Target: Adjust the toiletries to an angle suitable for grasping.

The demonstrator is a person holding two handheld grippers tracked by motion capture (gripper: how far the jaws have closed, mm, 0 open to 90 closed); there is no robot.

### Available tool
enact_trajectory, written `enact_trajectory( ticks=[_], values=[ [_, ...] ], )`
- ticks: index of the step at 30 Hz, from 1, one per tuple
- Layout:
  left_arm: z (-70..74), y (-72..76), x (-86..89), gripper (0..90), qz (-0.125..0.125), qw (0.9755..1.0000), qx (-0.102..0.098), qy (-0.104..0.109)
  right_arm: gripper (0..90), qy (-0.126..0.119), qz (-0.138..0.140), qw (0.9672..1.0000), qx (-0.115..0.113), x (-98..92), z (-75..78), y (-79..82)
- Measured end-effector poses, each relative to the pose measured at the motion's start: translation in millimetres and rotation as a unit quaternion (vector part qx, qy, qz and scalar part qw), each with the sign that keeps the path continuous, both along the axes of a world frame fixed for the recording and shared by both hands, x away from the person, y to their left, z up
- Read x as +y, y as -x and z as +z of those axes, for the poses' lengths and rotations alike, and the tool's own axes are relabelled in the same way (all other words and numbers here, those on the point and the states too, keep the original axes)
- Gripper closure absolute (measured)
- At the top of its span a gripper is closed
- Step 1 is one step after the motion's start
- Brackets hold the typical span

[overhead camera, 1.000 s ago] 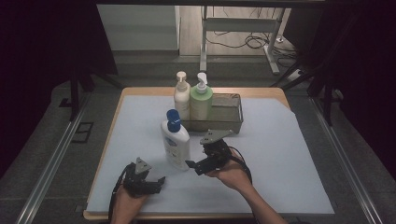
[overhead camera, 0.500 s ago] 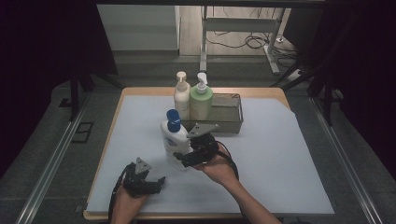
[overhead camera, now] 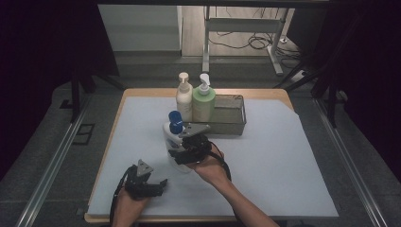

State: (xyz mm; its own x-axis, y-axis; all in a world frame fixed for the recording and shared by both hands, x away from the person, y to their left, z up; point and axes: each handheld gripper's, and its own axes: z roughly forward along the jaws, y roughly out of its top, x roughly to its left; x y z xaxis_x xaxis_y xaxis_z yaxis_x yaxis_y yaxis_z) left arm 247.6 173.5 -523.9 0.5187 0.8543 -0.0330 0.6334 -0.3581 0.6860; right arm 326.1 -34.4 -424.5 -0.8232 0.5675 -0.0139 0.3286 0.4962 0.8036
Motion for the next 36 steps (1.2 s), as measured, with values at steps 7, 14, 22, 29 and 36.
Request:
enact_trajectory(
  ticks=[7, 14, 22, 29, 36],
  values=[
    [0.0, -0.1, 0.0, 12.2, 0.0, 1.0, 0.0, 0.0, 39.5, -0.007, -0.003, 1.0, 0.001, -2.1, 0.7, -0.3],
    [0.2, -0.1, 0.1, 12.2, 0.0, 1.0, 0.001, 0.0, 40.7, -0.002, 0.002, 1.0, 0.003, -4.2, 3.5, 1.8],
    [0.1, 0.0, 0.0, 12.2, 0.0, 1.0, 0.001, 0.0, 41.0, 0.006, 0.008, 1.0, 0.0, -13.9, 9.9, 4.2],
    [0.2, 0.1, -0.1, 12.2, 0.001, 1.0, 0.001, 0.0, 40.9, 0.014, 0.015, 0.9998, -0.004, -26.5, 20.6, 6.6],
    [0.2, -0.1, 0.0, 12.2, -0.001, 1.0, 0.001, 0.0, 40.9, 0.013, 0.005, 0.9999, 0.001, -43.9, 26.9, 6.2]
  ],
)
